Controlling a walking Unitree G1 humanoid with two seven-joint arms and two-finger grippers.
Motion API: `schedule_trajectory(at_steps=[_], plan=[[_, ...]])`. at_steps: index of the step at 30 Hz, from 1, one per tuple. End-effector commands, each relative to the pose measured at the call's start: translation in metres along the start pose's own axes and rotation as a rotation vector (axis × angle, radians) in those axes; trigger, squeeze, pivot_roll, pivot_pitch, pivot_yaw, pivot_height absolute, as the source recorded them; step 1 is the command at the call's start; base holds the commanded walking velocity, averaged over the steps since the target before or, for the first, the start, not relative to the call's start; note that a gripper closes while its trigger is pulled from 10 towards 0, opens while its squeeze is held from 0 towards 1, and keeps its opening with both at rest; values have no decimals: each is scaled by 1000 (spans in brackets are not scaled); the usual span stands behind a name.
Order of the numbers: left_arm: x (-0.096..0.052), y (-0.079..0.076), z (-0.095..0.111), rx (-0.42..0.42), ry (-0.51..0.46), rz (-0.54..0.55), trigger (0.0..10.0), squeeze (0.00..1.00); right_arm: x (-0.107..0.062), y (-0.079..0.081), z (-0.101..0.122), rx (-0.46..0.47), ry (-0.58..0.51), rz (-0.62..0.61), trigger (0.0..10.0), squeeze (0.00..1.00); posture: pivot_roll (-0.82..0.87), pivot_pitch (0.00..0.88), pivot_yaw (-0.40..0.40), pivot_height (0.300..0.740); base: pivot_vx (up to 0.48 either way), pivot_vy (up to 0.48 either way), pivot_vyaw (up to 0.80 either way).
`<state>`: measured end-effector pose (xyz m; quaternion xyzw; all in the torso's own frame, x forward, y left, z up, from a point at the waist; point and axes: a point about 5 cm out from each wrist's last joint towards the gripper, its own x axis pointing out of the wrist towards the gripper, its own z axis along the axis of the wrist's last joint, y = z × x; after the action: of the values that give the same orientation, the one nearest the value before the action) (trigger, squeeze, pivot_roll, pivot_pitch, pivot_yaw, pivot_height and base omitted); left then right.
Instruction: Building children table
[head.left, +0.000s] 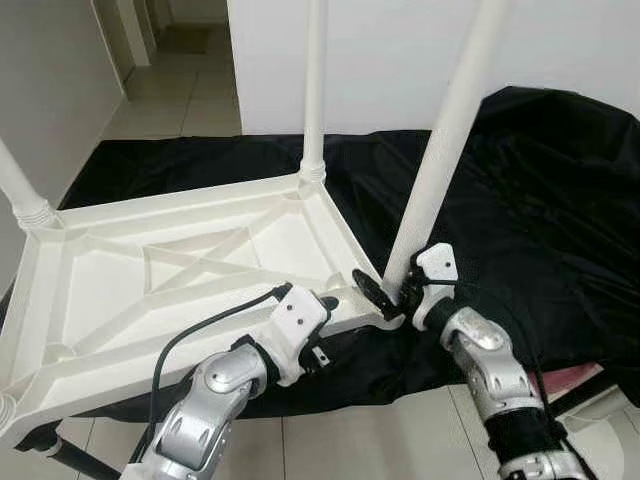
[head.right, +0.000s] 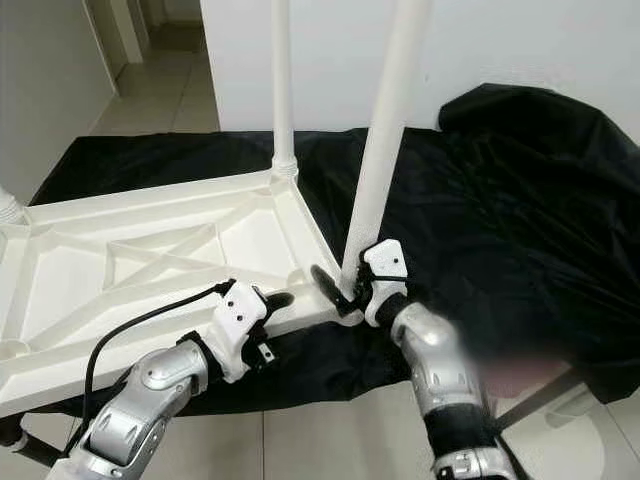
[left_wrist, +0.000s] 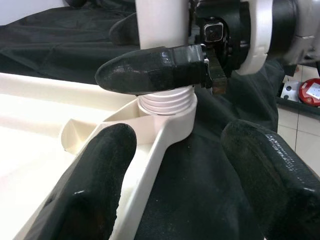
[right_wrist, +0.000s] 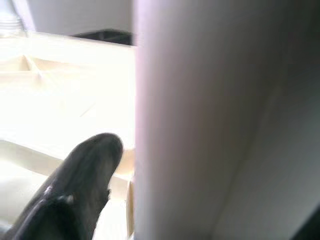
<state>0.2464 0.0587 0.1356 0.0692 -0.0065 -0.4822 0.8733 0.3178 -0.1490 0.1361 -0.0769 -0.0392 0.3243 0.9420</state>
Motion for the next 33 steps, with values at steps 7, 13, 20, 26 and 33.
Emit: schedule_trajectory(at_steps=[7, 13, 20, 26, 33], plan=[[0, 4, -2, 13, 18, 39, 10000, 0, 2, -5, -5, -23, 35, 87, 0, 0, 14, 0, 19, 740, 0, 0, 0], [0, 4, -2, 14, 17, 36, 10000, 0, 0, -7, -10, 16, 56, 83, 10000, 0, 11, 0, 18, 740, 0, 0, 0], [1, 4, -2, 8, 17, 37, 10000, 0, -1, 1, -19, 59, 88, 6, 10000, 0, 7, 1, 14, 740, 0, 0, 0], [1, 5, -1, 7, 14, 51, 10000, 0, -2, 10, -24, 95, 106, -205, 10000, 0, 4, 4, 5, 740, 0, 0, 0], [3, 3, -1, 5, 10, 44, 10000, 0, -7, 11, -35, 165, 196, -436, 10000, 0, 6, 5, -9, 740, 0, 0, 0]])
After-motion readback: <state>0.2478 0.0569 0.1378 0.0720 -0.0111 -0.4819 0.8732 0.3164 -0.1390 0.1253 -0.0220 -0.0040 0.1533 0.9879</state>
